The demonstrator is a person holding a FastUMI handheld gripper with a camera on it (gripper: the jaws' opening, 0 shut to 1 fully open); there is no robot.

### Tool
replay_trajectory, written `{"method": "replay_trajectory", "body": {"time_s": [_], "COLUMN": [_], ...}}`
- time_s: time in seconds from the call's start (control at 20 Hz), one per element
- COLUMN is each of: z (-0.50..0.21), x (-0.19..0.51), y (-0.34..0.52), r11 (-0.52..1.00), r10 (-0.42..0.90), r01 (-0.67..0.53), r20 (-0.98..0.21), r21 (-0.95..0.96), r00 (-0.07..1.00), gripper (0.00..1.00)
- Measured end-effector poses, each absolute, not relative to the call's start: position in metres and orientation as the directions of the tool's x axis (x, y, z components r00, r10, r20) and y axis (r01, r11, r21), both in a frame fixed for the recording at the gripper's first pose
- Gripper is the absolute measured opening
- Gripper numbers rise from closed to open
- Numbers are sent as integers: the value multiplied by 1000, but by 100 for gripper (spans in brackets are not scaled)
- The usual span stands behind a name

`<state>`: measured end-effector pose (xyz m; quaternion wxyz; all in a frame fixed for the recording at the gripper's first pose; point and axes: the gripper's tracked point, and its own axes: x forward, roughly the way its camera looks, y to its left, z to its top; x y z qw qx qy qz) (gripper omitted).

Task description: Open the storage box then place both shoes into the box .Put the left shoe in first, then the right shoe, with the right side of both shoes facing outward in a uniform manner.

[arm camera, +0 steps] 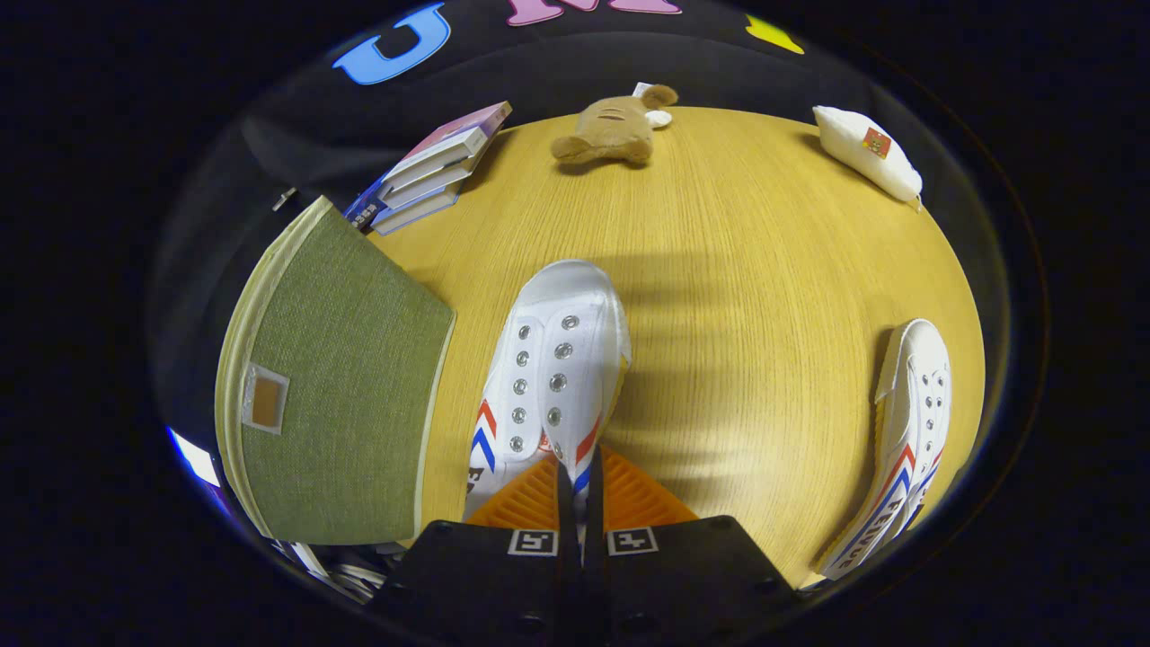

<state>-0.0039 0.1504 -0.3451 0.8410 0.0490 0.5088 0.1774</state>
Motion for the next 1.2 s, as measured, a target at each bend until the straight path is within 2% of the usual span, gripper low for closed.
{"method": "replay_trajectory", "body": {"time_s": [0.25, 0.65, 0.9, 1.2], "z": [-288, -163, -132, -141], "x": [-9, -37, -61, -76], "y": [147, 180, 249, 344], "r11": [937, 922, 879, 833], "r10": [342, 341, 431, 541], "r01": [-112, -65, -100, -200], "r20": [-805, -722, -685, -683], "r21": [330, 381, 467, 516], "r00": [485, 602, 587, 490], "gripper": [5, 5, 5, 5]}}
